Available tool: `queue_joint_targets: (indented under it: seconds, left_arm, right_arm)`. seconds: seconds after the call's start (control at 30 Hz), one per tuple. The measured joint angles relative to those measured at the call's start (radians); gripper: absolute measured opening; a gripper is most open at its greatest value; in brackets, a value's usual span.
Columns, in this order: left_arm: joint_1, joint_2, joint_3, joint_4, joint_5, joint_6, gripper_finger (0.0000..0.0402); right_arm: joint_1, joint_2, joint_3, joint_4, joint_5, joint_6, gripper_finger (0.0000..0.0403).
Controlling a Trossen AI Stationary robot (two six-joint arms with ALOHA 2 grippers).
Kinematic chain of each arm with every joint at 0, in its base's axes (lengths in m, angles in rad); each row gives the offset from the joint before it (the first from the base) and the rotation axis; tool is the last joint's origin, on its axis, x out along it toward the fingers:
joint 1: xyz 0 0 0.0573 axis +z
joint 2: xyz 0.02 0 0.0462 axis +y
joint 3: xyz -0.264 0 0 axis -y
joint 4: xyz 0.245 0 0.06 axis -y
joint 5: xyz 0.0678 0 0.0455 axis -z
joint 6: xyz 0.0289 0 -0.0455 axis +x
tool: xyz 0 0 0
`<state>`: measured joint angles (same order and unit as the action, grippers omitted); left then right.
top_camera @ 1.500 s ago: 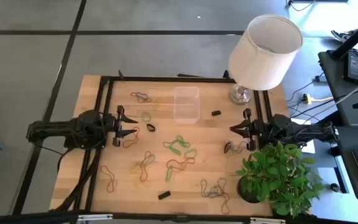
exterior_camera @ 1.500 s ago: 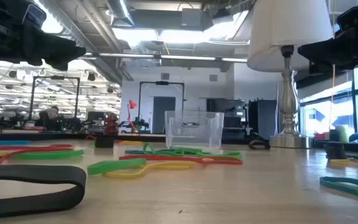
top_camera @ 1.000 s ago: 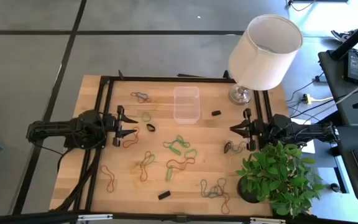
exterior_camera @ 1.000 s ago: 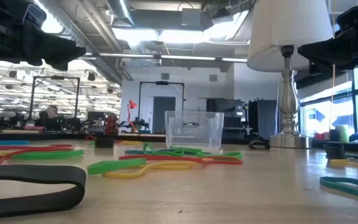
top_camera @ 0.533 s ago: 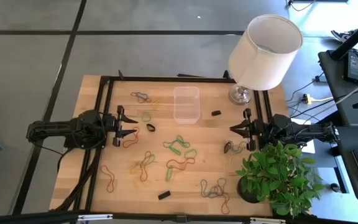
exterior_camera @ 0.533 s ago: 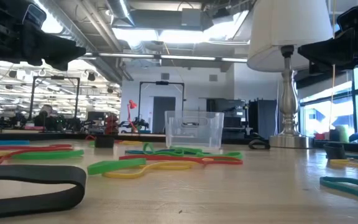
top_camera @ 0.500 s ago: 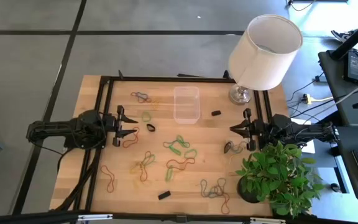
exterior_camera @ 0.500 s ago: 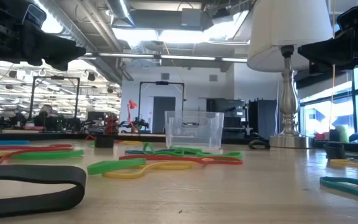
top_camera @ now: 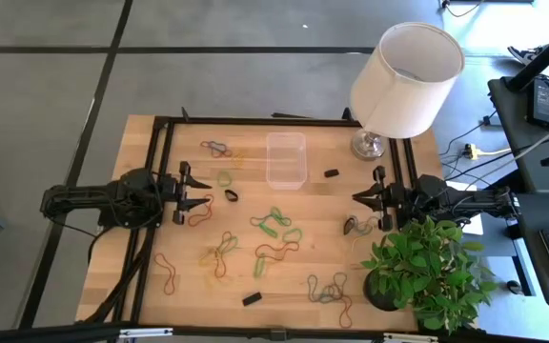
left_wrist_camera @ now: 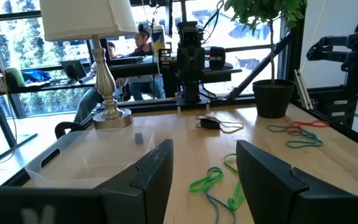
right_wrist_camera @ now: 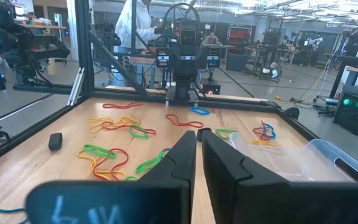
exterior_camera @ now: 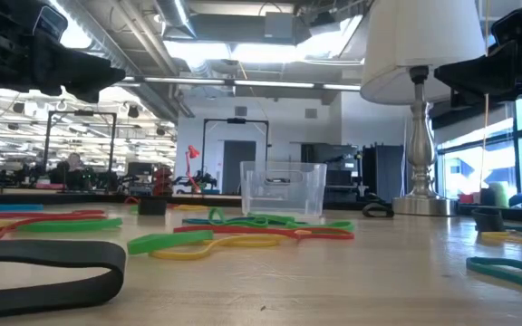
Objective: Pick and place rubber bands into bin
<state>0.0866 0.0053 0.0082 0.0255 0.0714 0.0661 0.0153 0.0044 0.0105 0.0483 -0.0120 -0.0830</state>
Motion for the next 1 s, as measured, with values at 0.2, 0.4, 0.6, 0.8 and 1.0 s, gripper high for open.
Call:
queue_joint_targets:
  seconds: [0.2, 0.4, 0.6, 0.8, 1.0]
  left_arm:
    - [0.000, 0.000, 0.000, 0.000, 0.000, 0.000, 0.0169]
    - [0.000, 0.000, 0.000, 0.000, 0.000, 0.000, 0.0169]
    - [0.000, 0.000, 0.000, 0.000, 0.000, 0.000, 0.0169]
    - [0.000, 0.000, 0.000, 0.000, 0.000, 0.000, 0.0169]
    - [0.000, 0.000, 0.000, 0.000, 0.000, 0.000, 0.0169]
  right_arm:
    - [0.000, 0.000, 0.000, 0.016, 0.000, 0.003, 0.0034]
    - [0.000, 0.010, 0.003, 0.081, -0.012, 0.029, 0.0009]
    - [0.001, 0.124, 0.134, 0.098, 0.002, -0.026, 0.0003]
    - [0.001, 0.395, 0.395, -0.063, 0.175, 0.033, 0.0002]
    - [0.001, 0.734, 0.698, -0.298, 0.395, 0.193, 0.0001]
